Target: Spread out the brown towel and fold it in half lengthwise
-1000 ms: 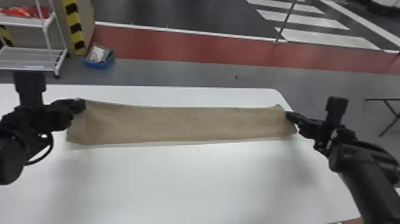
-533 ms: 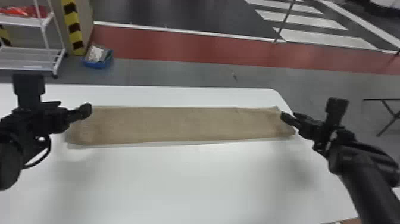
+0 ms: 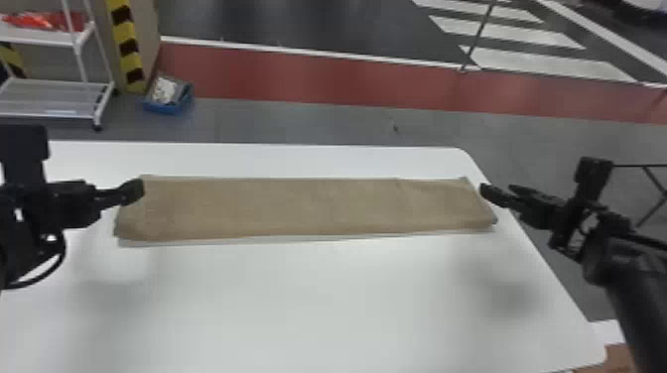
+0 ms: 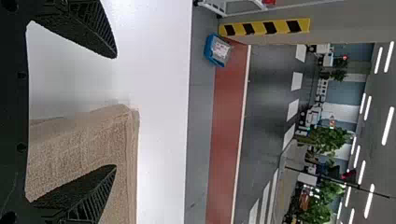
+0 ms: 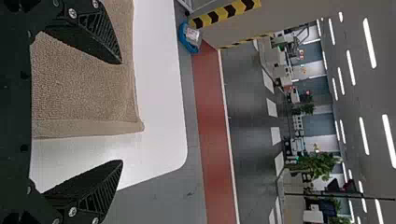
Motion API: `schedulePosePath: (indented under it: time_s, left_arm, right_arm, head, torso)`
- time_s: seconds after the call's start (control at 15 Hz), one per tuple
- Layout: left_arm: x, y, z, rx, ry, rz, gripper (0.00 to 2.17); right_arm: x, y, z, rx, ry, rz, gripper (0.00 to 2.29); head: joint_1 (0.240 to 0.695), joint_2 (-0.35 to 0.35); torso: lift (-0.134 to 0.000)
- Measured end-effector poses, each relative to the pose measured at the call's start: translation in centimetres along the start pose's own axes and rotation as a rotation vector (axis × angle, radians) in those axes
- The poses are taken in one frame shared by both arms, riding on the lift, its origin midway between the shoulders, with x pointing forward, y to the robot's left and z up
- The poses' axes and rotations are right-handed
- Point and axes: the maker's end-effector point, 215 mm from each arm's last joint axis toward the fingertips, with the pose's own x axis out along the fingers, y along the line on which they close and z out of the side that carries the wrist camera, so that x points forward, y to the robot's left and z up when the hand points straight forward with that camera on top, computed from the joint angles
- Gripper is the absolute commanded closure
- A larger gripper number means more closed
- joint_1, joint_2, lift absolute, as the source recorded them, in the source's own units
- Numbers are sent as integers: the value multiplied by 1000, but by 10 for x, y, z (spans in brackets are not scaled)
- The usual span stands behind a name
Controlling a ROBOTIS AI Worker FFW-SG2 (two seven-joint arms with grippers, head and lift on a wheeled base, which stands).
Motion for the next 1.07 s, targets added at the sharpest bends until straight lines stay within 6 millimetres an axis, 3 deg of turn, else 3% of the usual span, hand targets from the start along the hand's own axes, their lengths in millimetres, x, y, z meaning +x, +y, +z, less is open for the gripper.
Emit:
schedulePosePath:
  time_s: [0.4, 0.6, 1.07]
  left_arm:
    - [-2, 0, -27, 9, 111, 13, 43]
    - [-2, -1, -29, 15, 124, 15, 46]
    - [-4, -5, -35, 14, 148, 7, 76]
  right_arm:
    - [-14, -15, -1, -67, 103, -29, 117]
    - [-15, -12, -11, -62, 150, -18, 107]
    - [-14, -12, 0, -82, 126, -19, 107]
  head:
    - [695, -251]
    - [695, -254]
    - [695, -257]
  torso:
    - [-128]
    - [-128]
    - [-128]
